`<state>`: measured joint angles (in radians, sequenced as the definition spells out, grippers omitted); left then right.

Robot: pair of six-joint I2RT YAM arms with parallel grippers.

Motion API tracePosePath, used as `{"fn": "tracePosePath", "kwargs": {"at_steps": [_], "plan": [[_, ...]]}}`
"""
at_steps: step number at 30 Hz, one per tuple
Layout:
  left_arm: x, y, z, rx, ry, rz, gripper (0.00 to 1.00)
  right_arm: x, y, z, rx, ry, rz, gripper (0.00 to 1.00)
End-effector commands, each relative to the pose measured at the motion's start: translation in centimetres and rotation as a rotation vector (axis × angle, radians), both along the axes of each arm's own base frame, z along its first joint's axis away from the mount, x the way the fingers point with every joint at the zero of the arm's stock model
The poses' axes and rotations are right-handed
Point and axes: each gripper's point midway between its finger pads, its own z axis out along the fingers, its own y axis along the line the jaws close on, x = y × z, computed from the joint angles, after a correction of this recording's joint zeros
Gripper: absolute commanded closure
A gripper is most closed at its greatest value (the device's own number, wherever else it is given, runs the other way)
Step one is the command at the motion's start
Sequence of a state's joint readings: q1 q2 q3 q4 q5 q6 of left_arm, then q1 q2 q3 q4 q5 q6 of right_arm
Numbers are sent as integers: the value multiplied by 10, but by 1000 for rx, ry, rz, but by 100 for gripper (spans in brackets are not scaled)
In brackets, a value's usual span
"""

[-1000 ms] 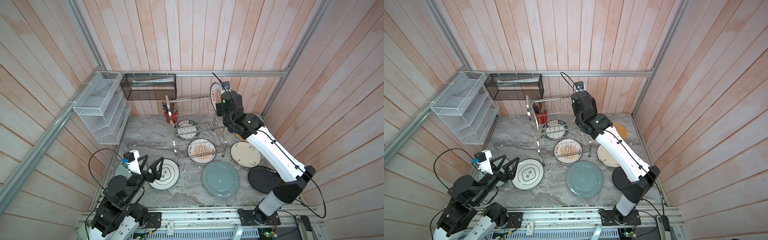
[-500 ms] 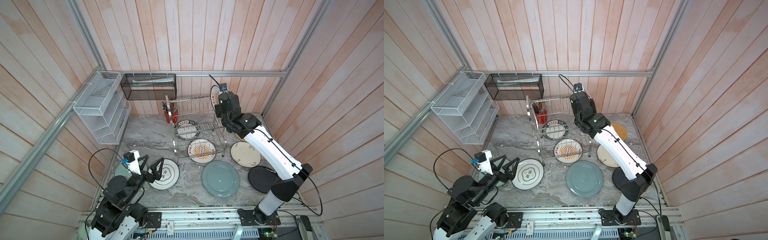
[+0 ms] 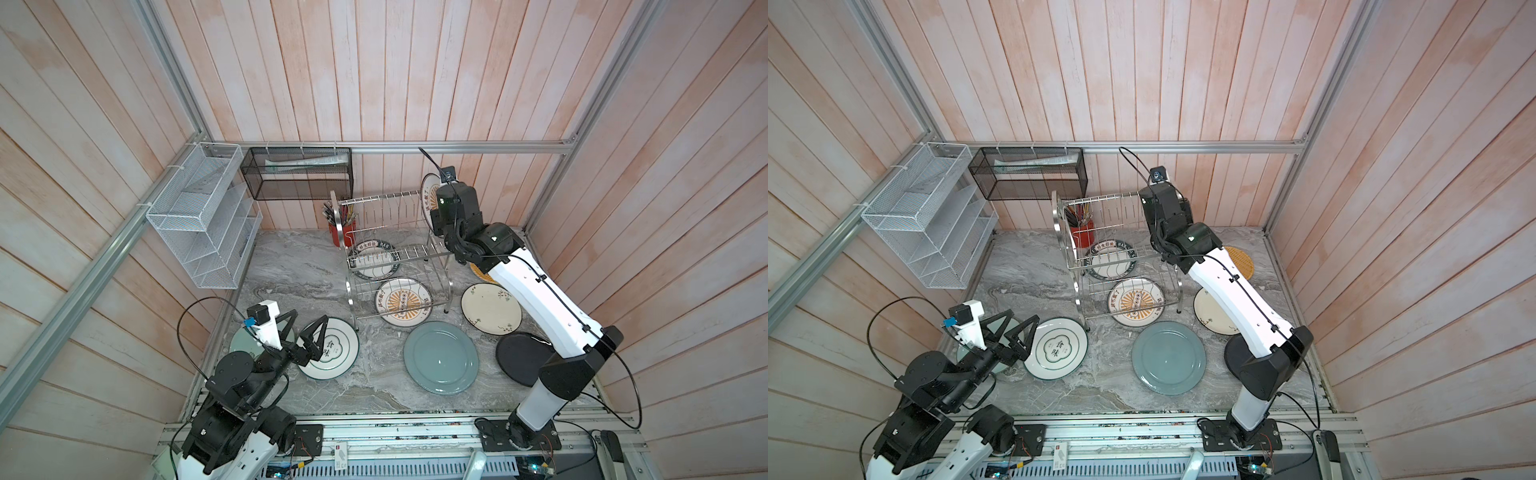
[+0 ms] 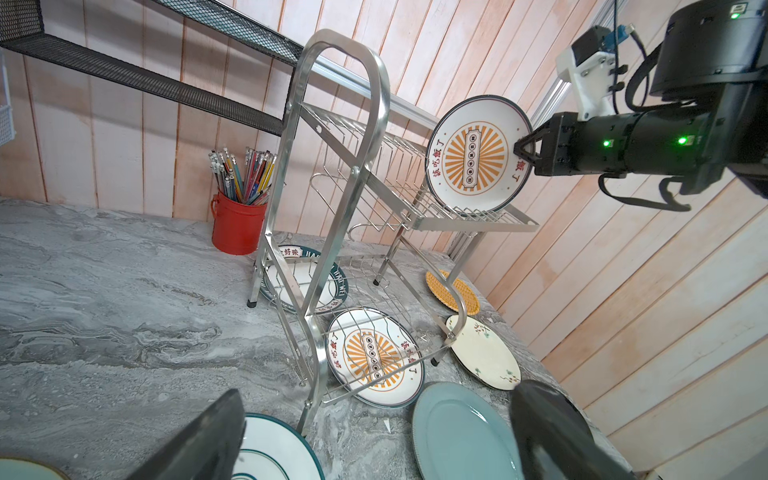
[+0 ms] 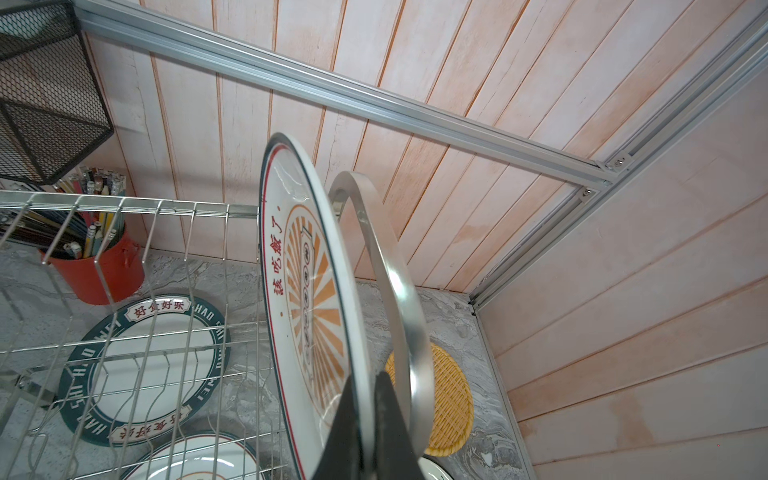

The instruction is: Load the plates into the dish rack

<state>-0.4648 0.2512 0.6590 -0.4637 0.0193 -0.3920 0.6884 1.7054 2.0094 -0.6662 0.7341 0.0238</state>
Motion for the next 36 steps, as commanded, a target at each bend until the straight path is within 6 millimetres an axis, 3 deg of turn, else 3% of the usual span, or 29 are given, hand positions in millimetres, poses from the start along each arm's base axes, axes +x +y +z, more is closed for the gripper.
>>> {"fn": "tracePosePath", "kwargs": {"at_steps": [1,24,36], "plan": [[-1,0,0,9,-16,-6,0,0,4,1,45,29,20,100],[0,-2,-1,9,-12,-13,0,0,1,-5,45,99,-65,98],[1,-3,-2,12,-10,-21,0,-10,0,-11,53,108,-89,87]]}}
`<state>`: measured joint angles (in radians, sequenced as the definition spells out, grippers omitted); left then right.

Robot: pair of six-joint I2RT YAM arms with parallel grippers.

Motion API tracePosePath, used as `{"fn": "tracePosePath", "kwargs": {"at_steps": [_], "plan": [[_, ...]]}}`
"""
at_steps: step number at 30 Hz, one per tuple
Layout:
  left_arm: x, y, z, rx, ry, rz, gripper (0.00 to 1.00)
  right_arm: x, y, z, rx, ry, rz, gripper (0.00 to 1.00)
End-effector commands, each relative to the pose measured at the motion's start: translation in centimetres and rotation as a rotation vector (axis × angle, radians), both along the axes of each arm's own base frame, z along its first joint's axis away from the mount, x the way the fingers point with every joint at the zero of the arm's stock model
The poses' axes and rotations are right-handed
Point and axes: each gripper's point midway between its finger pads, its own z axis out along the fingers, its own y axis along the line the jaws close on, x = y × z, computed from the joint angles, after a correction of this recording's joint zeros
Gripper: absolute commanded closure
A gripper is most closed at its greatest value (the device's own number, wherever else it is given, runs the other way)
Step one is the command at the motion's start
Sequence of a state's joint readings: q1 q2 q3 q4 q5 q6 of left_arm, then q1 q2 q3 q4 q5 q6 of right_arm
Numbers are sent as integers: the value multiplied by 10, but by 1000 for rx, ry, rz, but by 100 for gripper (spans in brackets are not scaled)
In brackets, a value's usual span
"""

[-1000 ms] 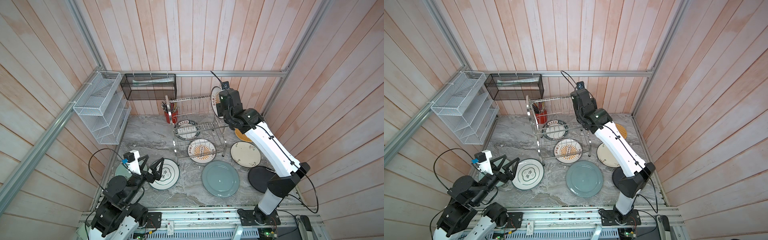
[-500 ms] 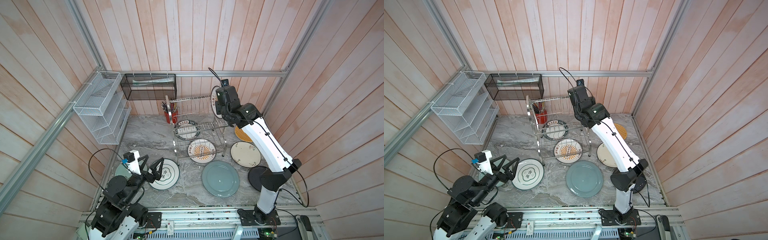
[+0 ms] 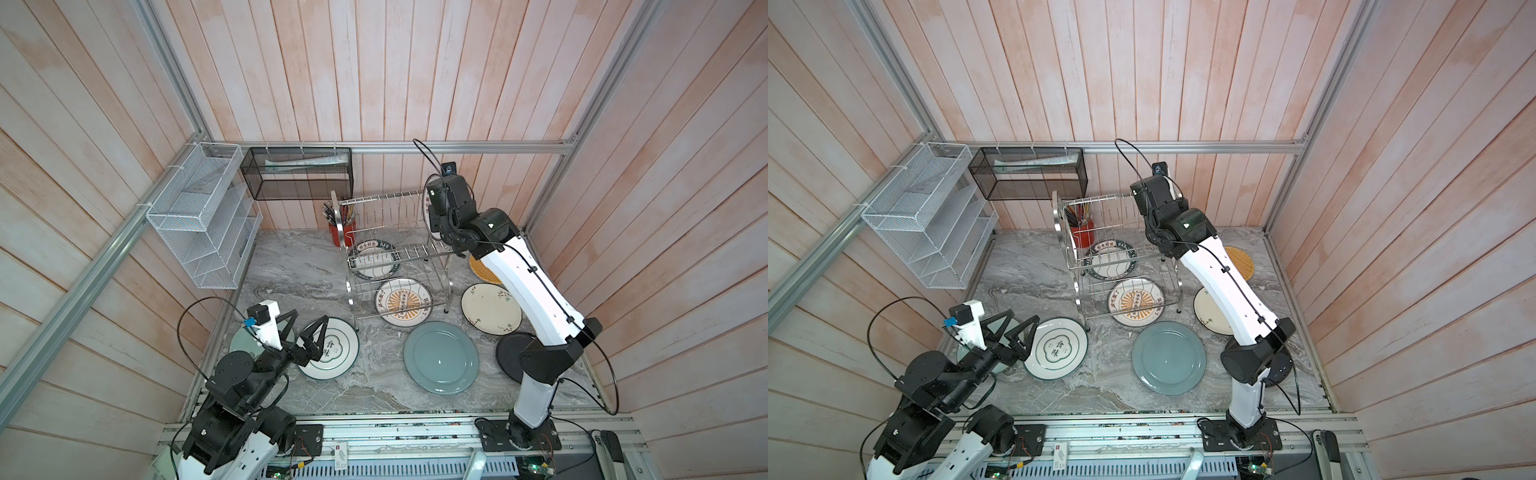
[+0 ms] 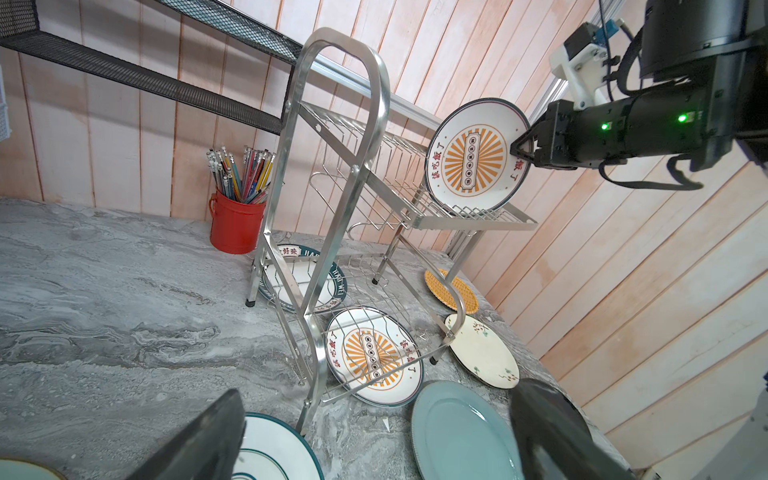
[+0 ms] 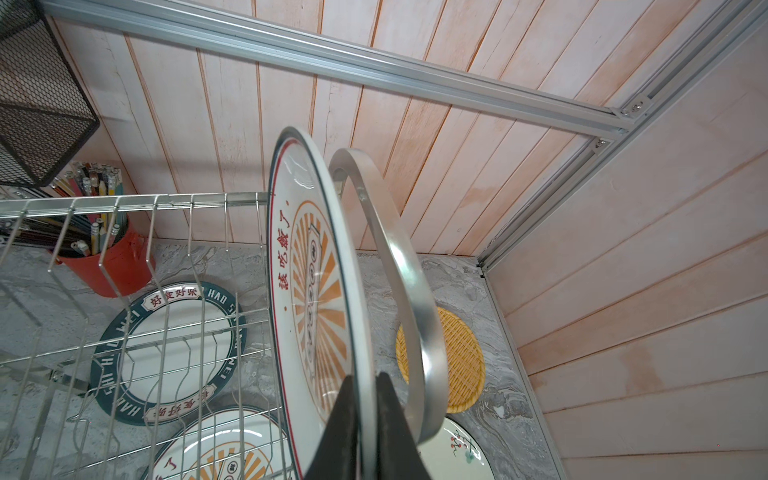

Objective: Load the plates into the dish rack
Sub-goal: 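Lower the sunburst plate into the upper tier slots with the right gripper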

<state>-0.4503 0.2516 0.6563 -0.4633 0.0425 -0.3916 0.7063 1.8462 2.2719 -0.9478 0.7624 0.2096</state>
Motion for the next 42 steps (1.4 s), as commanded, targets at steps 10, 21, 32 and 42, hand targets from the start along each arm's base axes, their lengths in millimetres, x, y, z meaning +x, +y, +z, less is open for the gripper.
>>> {"fn": "tracePosePath", "kwargs": {"at_steps": [10,21,32,42], "plan": [[1,-2,-1,12,-12,-14,0,-11,-6,-2,-18,6,12,77],[2,-2,-1,11,-8,-11,0,-9,1,5,-8,2,88,57],[1,-2,-1,12,-11,-12,0,-4,-6,5,-28,-7,106,66],[2,-2,-1,13,-7,-10,0,-2,1,3,-33,-14,164,73]]}}
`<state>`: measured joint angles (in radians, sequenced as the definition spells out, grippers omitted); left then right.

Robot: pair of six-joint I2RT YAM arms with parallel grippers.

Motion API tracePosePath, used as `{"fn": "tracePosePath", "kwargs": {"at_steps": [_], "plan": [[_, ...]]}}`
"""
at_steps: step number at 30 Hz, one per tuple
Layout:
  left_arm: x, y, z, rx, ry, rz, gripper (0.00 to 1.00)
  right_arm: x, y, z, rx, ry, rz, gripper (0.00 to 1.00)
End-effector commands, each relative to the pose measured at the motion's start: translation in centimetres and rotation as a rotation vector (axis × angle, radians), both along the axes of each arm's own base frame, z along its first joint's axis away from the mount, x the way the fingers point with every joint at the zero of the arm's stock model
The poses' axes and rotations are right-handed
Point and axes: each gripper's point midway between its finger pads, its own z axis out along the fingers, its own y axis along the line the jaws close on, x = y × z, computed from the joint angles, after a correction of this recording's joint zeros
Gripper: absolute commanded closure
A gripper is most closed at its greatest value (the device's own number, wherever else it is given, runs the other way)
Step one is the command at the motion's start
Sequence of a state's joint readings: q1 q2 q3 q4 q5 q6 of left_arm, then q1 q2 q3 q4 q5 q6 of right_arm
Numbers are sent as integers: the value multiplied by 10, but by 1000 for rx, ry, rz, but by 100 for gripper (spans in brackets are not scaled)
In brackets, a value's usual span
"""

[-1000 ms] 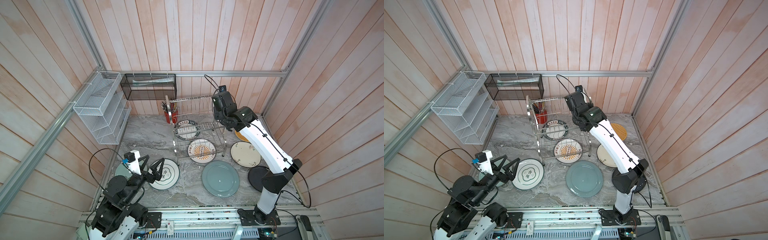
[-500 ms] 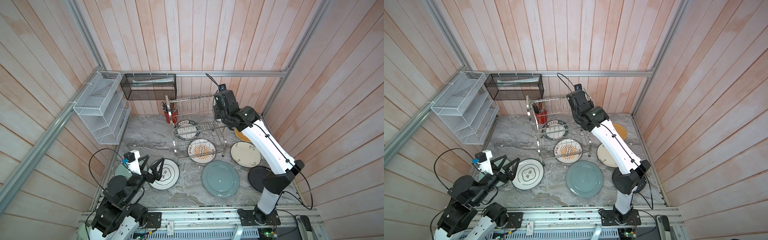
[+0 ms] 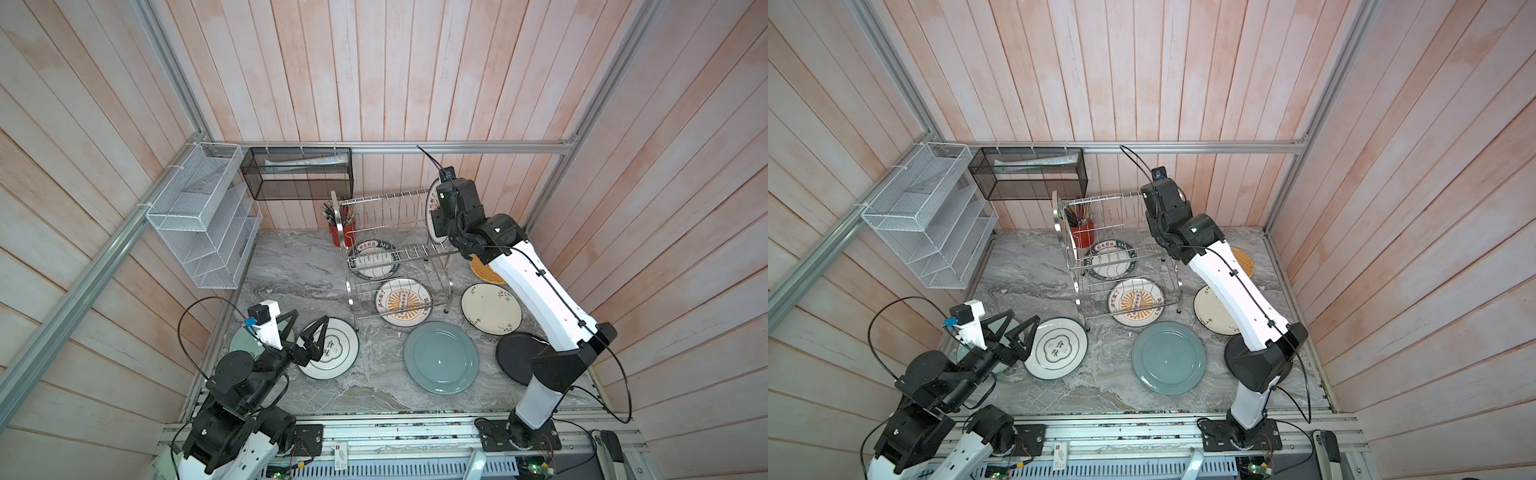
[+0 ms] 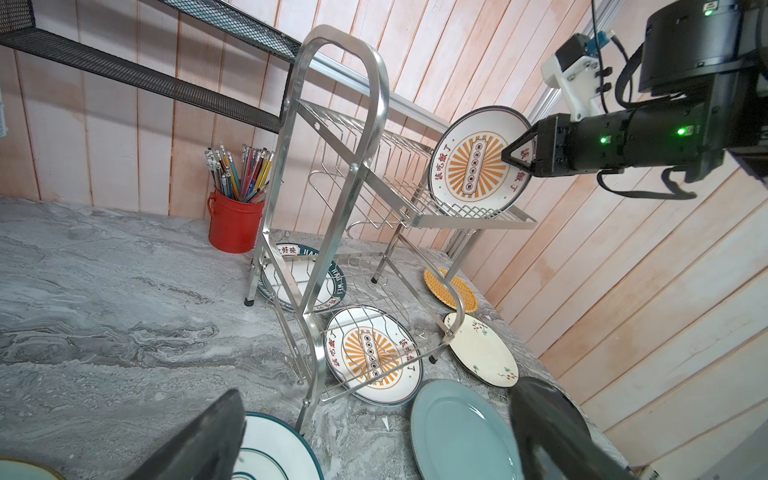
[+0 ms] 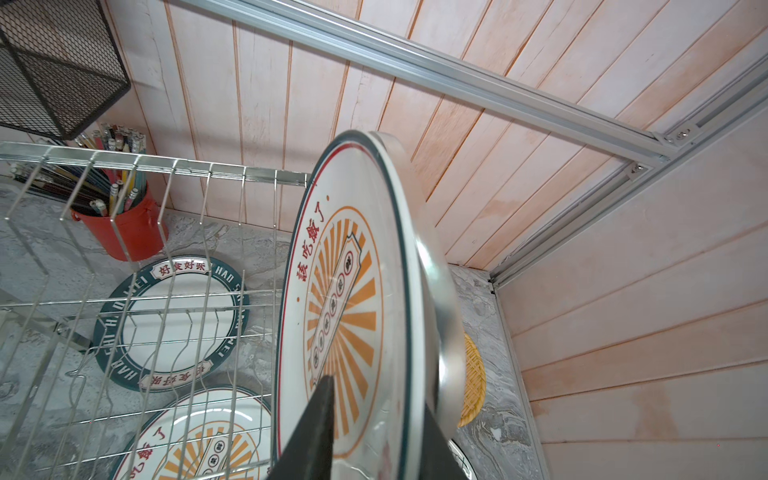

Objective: Load the plates into the dish rack
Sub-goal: 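Lower the sunburst plate into the upper tier slots with the right gripper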

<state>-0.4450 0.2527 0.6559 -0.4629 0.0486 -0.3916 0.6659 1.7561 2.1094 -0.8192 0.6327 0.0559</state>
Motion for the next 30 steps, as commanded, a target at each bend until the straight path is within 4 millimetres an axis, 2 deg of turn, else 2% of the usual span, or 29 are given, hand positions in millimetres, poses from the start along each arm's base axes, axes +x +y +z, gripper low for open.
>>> {"fn": "tracePosePath", "kwargs": {"at_steps": [1,7,15,23,30], "plan": [[2,-2,-2,13,-7,-10,0,-3,1,10,13,-28,33,74],[2,-2,-2,14,-4,-9,0,-1,2,8,-4,-43,56,79],[4,-3,-3,17,2,-8,0,-2,-12,7,38,-56,96,79],[4,-3,-4,18,6,-8,0,1,-12,4,41,-57,127,72],[5,-3,-5,18,9,-9,0,2,-12,10,46,-66,124,57]]}}
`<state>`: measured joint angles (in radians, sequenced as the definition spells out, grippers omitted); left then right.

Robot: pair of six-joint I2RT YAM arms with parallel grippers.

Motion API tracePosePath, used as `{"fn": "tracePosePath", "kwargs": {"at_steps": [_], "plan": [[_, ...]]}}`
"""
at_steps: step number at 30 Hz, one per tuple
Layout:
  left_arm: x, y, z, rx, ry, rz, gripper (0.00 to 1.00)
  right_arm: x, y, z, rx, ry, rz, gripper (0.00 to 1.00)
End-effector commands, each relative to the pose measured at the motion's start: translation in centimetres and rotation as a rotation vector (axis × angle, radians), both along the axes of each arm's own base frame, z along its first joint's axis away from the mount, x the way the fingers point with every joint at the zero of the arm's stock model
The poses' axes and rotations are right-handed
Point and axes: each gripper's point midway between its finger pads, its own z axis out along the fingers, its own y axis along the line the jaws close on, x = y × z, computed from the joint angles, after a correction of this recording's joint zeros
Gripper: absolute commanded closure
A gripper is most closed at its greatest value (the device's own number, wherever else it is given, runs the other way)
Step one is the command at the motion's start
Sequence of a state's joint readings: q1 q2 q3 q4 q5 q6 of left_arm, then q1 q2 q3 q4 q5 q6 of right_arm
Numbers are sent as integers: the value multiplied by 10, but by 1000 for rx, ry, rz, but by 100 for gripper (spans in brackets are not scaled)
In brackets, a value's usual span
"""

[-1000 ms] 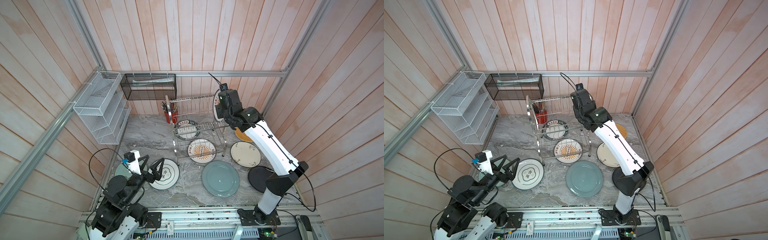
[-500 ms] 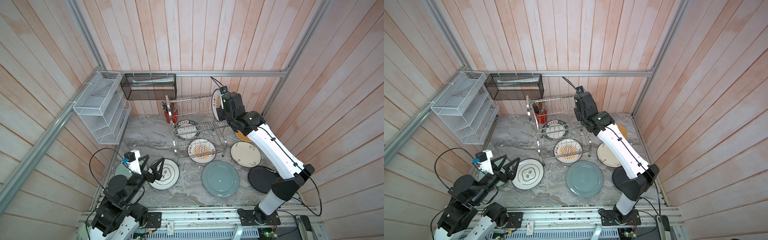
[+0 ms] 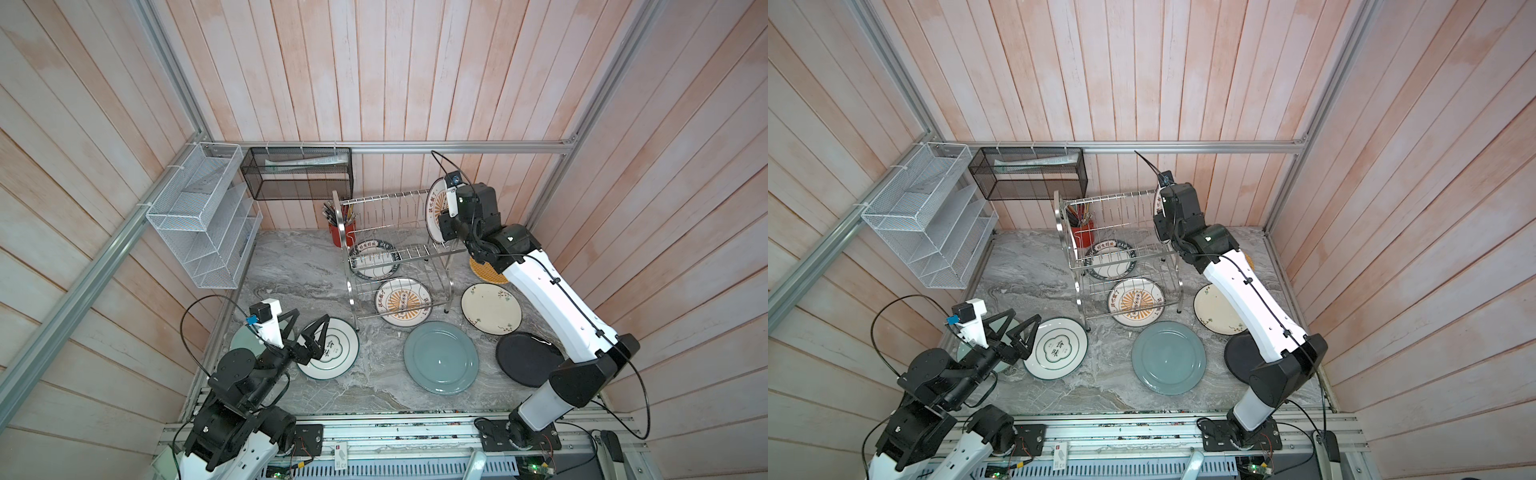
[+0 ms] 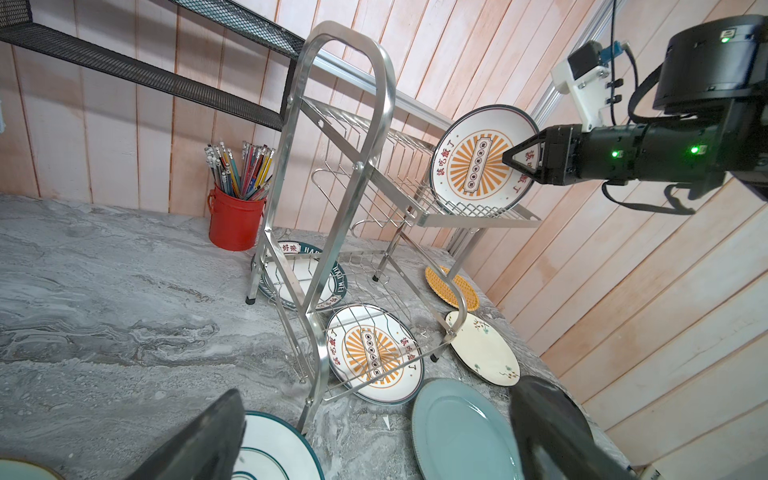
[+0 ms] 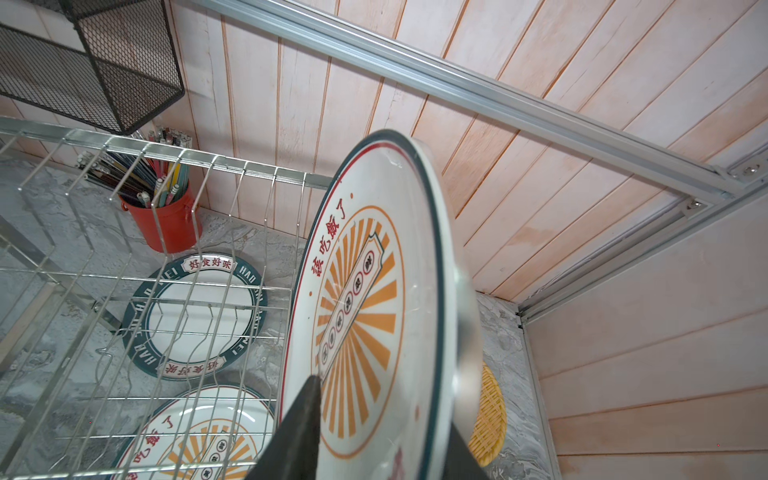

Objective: Load the plates into the dish rack
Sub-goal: 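Lower the sunburst plate into the upper tier slots with the right gripper, then open the right gripper and draw it back toward the teal plate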

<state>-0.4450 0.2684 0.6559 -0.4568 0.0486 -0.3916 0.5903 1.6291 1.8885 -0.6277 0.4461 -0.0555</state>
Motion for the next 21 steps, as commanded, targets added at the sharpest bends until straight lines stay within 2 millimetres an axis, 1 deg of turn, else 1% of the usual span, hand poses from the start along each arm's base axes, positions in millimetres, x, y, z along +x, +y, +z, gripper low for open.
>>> {"fn": "tracePosePath", "kwargs": {"at_steps": [1,2,7,12,16,19,21], "plan": [[2,-2,-3,13,-1,-8,0,0,-5,17,24,-37,-13,55],[2,-2,-3,13,-1,-9,0,1,-6,18,27,-38,-16,54],[2,-2,-3,14,0,-9,0,-1,-5,29,57,-46,-19,40],[2,-2,-4,16,3,-10,0,-7,1,41,108,-56,21,24],[2,-3,-4,15,5,-10,0,-13,7,48,148,-59,64,20],[3,-3,-5,16,11,-11,0,-21,9,58,192,-74,88,18],[4,-3,-6,18,15,-9,0,-29,8,67,225,-91,99,15]]}}
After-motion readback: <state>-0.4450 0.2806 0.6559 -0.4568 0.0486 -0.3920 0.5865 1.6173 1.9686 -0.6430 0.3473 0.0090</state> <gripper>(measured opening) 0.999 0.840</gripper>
